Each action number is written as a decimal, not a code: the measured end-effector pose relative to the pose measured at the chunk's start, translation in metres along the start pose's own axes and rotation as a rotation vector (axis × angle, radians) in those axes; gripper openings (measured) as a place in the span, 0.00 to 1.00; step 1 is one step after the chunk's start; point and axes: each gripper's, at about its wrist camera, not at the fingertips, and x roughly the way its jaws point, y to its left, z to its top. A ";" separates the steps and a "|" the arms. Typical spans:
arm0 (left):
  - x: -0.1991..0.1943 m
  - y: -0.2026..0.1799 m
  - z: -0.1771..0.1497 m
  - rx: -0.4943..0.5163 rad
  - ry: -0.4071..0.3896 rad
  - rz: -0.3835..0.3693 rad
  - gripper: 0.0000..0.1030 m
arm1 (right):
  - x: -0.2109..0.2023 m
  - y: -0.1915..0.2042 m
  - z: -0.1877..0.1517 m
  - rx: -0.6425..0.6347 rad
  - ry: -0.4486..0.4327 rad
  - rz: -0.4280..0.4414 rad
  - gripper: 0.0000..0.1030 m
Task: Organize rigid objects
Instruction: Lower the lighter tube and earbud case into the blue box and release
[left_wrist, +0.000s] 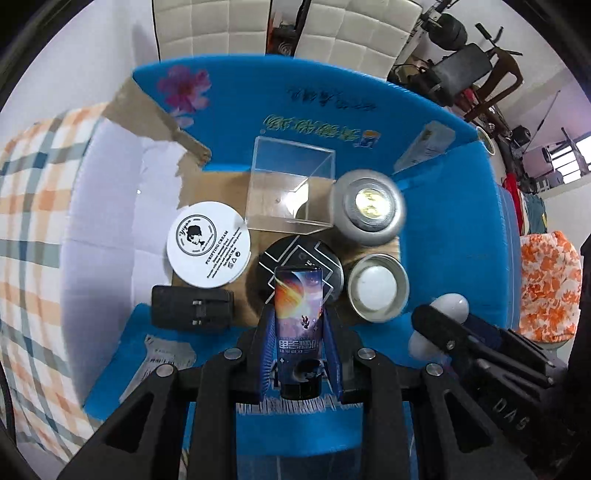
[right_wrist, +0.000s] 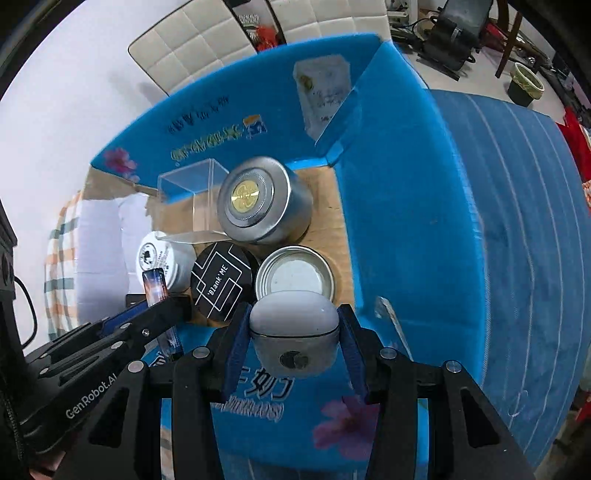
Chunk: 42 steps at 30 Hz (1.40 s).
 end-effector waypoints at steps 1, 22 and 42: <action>0.003 0.000 0.001 0.002 0.004 0.002 0.22 | 0.005 0.002 0.001 -0.003 0.007 -0.007 0.48; 0.034 -0.006 0.002 0.031 0.074 0.036 0.22 | 0.050 0.007 0.014 -0.025 0.105 -0.046 0.49; -0.042 0.018 -0.004 -0.010 -0.077 0.172 1.00 | -0.026 0.023 0.001 -0.096 -0.028 -0.154 1.00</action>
